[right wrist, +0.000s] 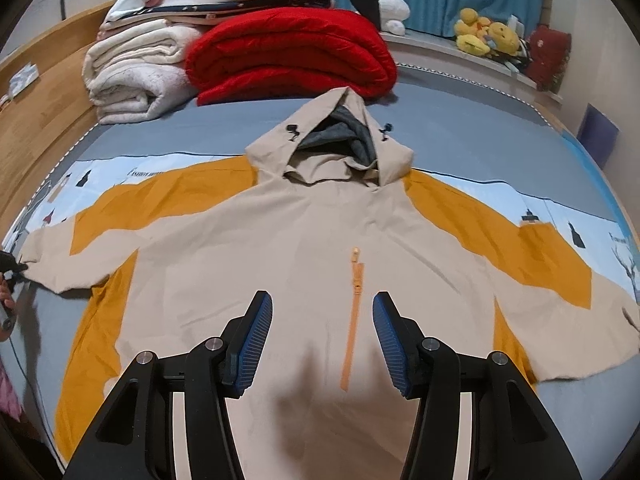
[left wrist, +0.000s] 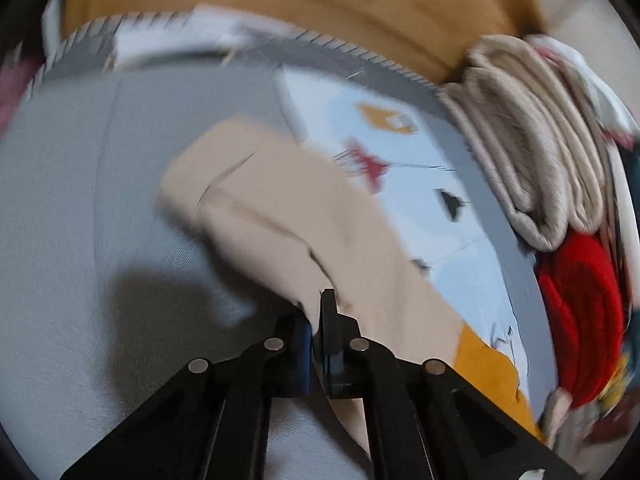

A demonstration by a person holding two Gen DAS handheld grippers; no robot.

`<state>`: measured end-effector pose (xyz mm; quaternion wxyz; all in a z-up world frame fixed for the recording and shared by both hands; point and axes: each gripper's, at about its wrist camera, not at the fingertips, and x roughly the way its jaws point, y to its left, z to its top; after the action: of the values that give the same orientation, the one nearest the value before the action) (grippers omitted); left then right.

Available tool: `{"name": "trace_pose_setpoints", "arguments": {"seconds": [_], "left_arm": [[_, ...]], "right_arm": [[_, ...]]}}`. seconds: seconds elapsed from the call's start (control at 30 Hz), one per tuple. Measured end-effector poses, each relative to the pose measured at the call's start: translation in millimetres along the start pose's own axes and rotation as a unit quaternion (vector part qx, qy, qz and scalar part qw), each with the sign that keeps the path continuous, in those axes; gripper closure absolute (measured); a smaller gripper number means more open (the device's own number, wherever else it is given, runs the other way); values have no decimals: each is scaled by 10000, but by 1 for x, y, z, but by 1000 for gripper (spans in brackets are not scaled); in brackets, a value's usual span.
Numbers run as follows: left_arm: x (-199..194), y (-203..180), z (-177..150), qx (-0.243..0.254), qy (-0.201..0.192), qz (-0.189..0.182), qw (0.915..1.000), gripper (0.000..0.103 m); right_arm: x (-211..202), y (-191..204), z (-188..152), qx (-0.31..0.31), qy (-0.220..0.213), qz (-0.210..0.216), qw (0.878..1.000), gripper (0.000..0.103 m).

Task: Fold large clothes
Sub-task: 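Close the left gripper on the beige sleeve cuff, then lift the sleeve with the left gripper and fold it across the jacket body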

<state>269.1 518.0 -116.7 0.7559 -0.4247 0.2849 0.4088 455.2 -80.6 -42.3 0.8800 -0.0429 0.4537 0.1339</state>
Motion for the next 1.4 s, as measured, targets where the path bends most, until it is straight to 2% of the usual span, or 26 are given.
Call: {"name": "trace_pose_setpoints", "arguments": {"seconds": [0.07,0.17,0.2,0.27,0.37,0.4,0.47,0.5,0.57,0.63,0.67,0.7,0.73,0.77,0.87,0.9,1.03,1.07,1.1,1.13,1.17,1.27,1.3,1.37,1.4], "left_arm": [[-18,-34,-3,484,-164,-112,9986,103],[-48,-83,-18,986,-270,-654,9926,103],[-62,-107,-29,1219,-267,-906,9880,103],[-82,-141,-51,1610,-224,-1279,9784,103],[-116,-201,-108,2506,-20,-1891,9495,103],[-131,-222,-136,2907,83,-2148,9324,103],[-151,-248,-181,3419,240,-2470,9064,103],[-158,-257,-199,3574,365,-2609,8960,103],[-167,-275,-246,3937,911,-2977,8649,103],[-165,-284,-285,4276,1452,-3005,8401,96],[-160,-286,-304,4467,1795,-2928,8262,85],[-155,-285,-317,4593,2011,-2787,8191,78],[-152,-281,-321,4627,2060,-2659,8202,70],[-151,-277,-323,4609,2052,-2541,8251,69],[-155,-265,-301,4219,1990,-2511,8482,69],[-158,-263,-288,4063,1909,-2524,8572,69],[-181,-235,-245,3349,1368,-2147,9072,72],[-180,-227,-236,3134,1388,-2027,9173,73],[-177,-218,-229,2917,1493,-1964,9241,78],[-173,-212,-227,2769,1632,-2012,9253,82],[-168,-209,-229,2707,1688,-2096,9243,85],[-142,-206,-250,2899,1678,-2209,9160,85],[-131,-206,-257,2920,1837,-2154,9135,87],[-101,-205,-267,2705,2428,-2098,9077,88],[-83,-209,-273,2555,2784,-2138,9008,88]], "right_arm": [[-4,-3,1,8,-45,-37,10000,56],[-7,-6,2,58,-70,-45,9999,77],[-8,-8,2,94,-52,-44,9999,86],[-10,-12,1,203,-14,0,9998,87],[-18,-19,-3,376,11,28,9993,87],[-22,-22,-6,440,15,13,9990,87],[-26,-28,-10,546,69,-10,9985,86],[-28,-32,-14,647,104,-3,9978,86],[-32,-39,-19,847,165,42,9963,86],[-36,-44,-25,1026,202,61,9945,84],[-37,-46,-28,1083,211,58,9939,83],[-39,-46,-31,1148,220,62,9931,81],[-42,-47,-35,1216,223,76,9923,79],[-44,-48,-39,1254,220,86,9918,79],[-51,-46,-50,1304,222,149,9911,79],[-54,-45,-53,1311,218,185,9910,79],[-63,-42,-58,1307,130,283,9909,80],[-65,-42,-58,1317,96,323,9907,81],[-68,-41,-58,1312,41,346,9907,88],[-71,-38,-56,1262,-27,352,9914,92],[-72,-36,-55,1214,-64,366,9919,93],[-70,-28,-52,1014,-170,419,9938,93],[-67,-27,-53,971,-166,441,9942,92],[-61,-25,-54,920,-210,610,9937,91],[-54,-23,-56,866,-188,602,9942,91]]}}
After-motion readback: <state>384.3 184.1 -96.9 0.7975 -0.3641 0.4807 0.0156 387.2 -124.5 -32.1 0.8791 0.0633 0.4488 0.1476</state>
